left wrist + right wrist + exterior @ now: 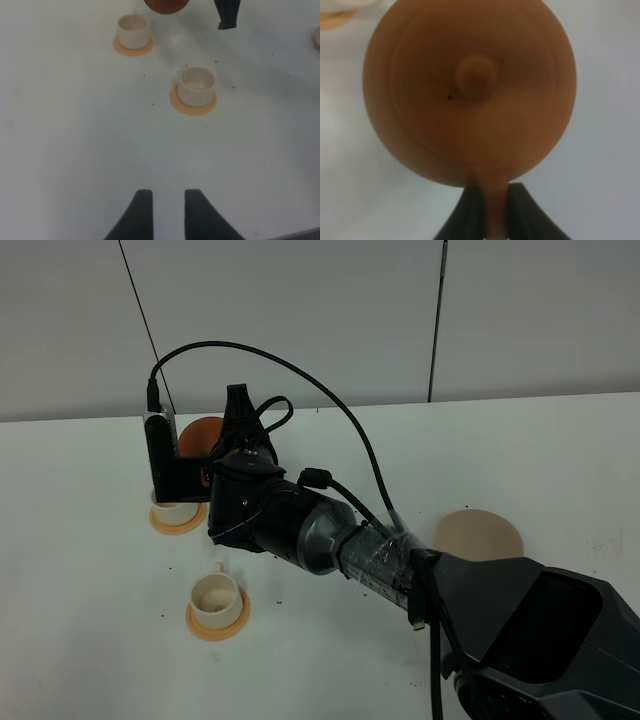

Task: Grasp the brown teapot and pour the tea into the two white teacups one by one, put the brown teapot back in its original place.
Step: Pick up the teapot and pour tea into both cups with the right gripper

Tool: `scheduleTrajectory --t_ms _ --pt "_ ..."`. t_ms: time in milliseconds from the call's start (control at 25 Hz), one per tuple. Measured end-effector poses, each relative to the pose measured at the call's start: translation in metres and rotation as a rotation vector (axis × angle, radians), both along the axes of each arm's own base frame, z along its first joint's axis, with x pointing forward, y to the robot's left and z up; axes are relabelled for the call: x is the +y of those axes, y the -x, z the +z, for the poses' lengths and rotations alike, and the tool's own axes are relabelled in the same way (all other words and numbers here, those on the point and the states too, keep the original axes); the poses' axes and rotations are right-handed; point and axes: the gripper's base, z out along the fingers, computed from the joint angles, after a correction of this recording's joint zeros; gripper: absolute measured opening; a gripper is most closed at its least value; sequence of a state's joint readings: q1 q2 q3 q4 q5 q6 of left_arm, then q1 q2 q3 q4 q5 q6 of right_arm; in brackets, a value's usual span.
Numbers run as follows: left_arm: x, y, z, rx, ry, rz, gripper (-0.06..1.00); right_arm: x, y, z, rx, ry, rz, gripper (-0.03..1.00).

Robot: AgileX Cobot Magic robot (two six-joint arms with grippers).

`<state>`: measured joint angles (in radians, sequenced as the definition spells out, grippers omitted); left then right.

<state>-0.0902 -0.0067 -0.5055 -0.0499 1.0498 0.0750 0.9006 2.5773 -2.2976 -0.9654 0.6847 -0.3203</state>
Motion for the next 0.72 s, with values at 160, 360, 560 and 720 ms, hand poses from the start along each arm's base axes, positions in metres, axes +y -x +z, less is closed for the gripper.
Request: scheduleTrajectory --t_ms 160,360,560,720 --pt "0.000 0.000 0.000 0.000 0.000 0.000 0.23 0.000 -0.001 0.001 -0.022 0.019 0.006 0.10" --pt "0.000 0.000 0.000 0.000 0.000 0.000 0.23 0.000 -0.001 0.002 -0.035 0.031 0.011 0.10" --pt "0.000 0.000 0.000 0.000 0.000 0.000 0.23 0.000 -0.002 0.000 -0.060 0.060 0.020 0.10" --pt "0.000 0.000 0.000 0.000 0.000 0.000 0.23 0.000 -0.002 -0.013 -0.059 0.099 0.018 0.10"
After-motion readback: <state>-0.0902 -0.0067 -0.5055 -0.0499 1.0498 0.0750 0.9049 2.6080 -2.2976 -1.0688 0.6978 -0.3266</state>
